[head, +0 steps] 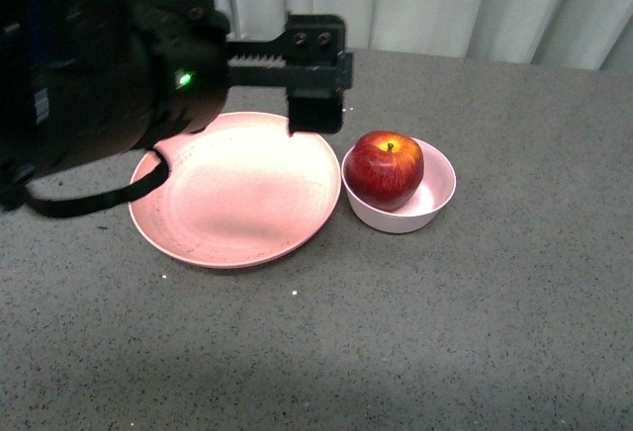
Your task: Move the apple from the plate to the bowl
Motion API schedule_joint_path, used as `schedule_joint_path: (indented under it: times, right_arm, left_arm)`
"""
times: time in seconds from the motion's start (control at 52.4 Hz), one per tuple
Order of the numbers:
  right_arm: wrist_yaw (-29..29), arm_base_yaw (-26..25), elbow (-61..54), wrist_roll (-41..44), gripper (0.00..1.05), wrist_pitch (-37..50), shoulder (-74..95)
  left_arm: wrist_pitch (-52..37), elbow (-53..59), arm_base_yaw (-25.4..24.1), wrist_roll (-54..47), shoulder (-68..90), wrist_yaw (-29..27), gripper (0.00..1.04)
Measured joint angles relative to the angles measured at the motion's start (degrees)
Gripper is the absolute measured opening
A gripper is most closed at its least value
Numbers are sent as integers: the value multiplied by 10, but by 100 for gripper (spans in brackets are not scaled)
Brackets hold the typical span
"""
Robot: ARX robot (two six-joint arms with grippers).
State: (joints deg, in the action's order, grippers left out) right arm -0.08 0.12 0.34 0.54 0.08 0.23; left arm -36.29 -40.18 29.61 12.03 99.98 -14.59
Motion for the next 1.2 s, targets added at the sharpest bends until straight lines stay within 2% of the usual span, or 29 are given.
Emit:
schedule_joint_path:
  times: [0.21,0.458,0.535,0.592,0.63,0.802,0.955,1.203]
  right_arm:
    - [0,0,0,0,95,0,0]
    - [0,0,0,0,95,0,0]
    - [0,0,0,0,95,0,0]
    - [0,0,0,0,95,0,0]
    - [0,0,0,0,95,0,0]
    - [0,0,0,0,95,0,0]
    - [0,0,0,0,95,0,0]
    - [0,0,0,0,95,0,0]
  left_arm:
    - [-75,117,-27,-13,-94,-52,98]
    - [-86,200,-75,-34,-200,-76,98]
    - [-202,236,-88,-73,-192,-57,86]
    - [-254,258,-97,-84,-196,-44,79]
    - [-278,276,-110,-96,-214,-31,70]
    - [-233,336,-166,-110,-329,21,30]
    - [-186,360,-195,-112,-399,46,5]
    - [-94,385,-229,-116,-518,82,4]
